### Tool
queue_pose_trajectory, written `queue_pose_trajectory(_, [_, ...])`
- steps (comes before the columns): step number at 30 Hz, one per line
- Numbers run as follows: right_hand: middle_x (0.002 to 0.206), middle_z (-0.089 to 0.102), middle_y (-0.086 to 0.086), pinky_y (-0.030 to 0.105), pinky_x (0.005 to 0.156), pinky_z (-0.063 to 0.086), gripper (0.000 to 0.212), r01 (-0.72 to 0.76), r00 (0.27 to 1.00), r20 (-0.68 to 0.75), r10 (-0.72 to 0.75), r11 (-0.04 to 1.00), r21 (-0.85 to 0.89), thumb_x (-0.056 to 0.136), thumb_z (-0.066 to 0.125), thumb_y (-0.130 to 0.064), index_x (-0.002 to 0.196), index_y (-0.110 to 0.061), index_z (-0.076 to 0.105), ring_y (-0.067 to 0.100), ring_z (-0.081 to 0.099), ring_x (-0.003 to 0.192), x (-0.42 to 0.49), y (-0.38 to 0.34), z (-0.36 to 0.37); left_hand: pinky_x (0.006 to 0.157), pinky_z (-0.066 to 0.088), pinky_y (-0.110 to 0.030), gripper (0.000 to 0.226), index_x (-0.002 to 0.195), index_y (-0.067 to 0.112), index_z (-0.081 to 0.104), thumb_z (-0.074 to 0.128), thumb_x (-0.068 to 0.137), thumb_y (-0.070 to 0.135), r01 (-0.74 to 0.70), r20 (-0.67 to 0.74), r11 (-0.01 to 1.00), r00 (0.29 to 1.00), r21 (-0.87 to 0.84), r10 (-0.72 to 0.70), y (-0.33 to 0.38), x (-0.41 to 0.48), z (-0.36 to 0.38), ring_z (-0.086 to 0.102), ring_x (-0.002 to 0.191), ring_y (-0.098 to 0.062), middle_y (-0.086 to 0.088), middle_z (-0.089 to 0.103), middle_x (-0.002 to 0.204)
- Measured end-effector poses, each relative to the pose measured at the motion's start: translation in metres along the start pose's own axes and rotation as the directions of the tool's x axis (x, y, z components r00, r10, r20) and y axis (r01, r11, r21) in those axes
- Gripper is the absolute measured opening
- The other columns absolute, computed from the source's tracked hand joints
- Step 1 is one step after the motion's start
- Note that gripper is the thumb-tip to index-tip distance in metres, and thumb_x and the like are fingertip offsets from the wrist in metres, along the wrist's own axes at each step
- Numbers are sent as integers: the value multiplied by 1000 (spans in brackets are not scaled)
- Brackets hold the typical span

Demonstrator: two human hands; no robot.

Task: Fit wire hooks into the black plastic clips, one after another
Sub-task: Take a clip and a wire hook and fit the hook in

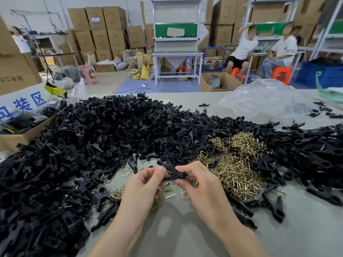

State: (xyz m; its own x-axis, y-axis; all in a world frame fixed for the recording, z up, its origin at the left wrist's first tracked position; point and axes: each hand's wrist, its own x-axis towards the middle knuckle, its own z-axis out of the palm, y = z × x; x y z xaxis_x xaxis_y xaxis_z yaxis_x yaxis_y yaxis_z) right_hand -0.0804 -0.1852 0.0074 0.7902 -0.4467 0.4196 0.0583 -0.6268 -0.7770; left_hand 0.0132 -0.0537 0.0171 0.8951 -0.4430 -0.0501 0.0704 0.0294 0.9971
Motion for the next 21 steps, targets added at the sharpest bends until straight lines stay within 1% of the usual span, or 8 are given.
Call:
queue_pose_trajectory(4, [105, 62, -23, 13, 86, 48, 25, 7, 1000, 6, -7, 1000, -10, 89, 76, -18, 111, -28, 68, -1, 62, 100, 0, -1, 0, 66, 52, -24, 20, 85, 15, 76, 67, 93, 31, -4, -14, 1000, 1000, -2, 4, 0, -2, 2, 62, 65, -6, -2, 73, 75])
queue_pose_trajectory(7, [103, 61, -22, 11, 84, 47, 25, 22, 1000, 13, -21, 999, -30, 88, 77, -18, 111, -24, 70, 0, 62, 98, 0, -2, 0, 57, 49, -18, 23, 83, 20, 72, 59, 99, 29, -131, -24, 969, 990, 207, 139, -1, -6, 5, 60, 59, -4, -3, 72, 73])
queue_pose_trajectory(9, [103, 59, -22, 6, 81, 43, 25, 48, 999, 18, -47, 998, -46, 88, 77, -19, 112, -22, 71, -3, 59, 97, -1, -4, 1, 59, 51, -26, 28, 83, 23, 69, 50, 103, 29, -179, 15, 939, 983, 293, 183, -3, -11, 10, 61, 61, -9, -1, 70, 72])
queue_pose_trajectory(12, [104, 55, -21, 6, 80, 41, 24, 79, 996, 48, -78, 996, -30, 87, 76, -29, 111, -28, 72, -2, 58, 94, -3, -8, -1, 51, 47, -33, 31, 84, 24, 70, 47, 103, 34, -93, 88, 982, 993, 165, 79, -1, -15, 12, 58, 57, -19, -5, 66, 69])
queue_pose_trajectory(15, [98, 51, -20, 14, 81, 43, 21, 125, 992, 38, -124, 992, -5, 85, 73, -42, 104, -38, 69, 6, 57, 92, -5, -12, 1, 49, 39, -31, 54, 87, 12, 74, 51, 93, 61, 104, 263, 992, 961, -73, -81, 5, -17, 16, 50, 57, -26, -22, 58, 75])
queue_pose_trajectory(17, [107, 49, -22, 21, 89, 45, 26, 191, 981, 22, -190, 980, -61, 88, 63, -46, 108, -30, 70, 7, 53, 102, -6, -14, 4, 55, 46, -33, 66, 96, 12, 73, 50, 87, 73, 237, 396, 961, 903, -143, -164, 10, -21, 20, 57, 66, -26, -21, 61, 87])
queue_pose_trajectory(19, [122, 49, -22, 20, 98, 40, 37, 235, 972, 51, -231, 967, -101, 93, 56, -50, 112, -22, 71, 4, 47, 114, -6, -12, 6, 77, 52, -42, 55, 107, 26, 74, 48, 89, 71, 345, 477, 922, 850, -179, -225, 13, -24, 23, 66, 88, -24, -18, 69, 110])
queue_pose_trajectory(21, [128, 50, -23, 17, 101, 37, 42, 236, 969, 94, -228, 968, -86, 95, 52, -55, 114, -22, 71, 2, 45, 120, -6, -10, 6, 98, 48, -47, 47, 110, 28, 75, 49, 92, 63, 443, 470, 863, 832, -241, -296, 15, -26, 24, 64, 103, -24, -17, 66, 128])
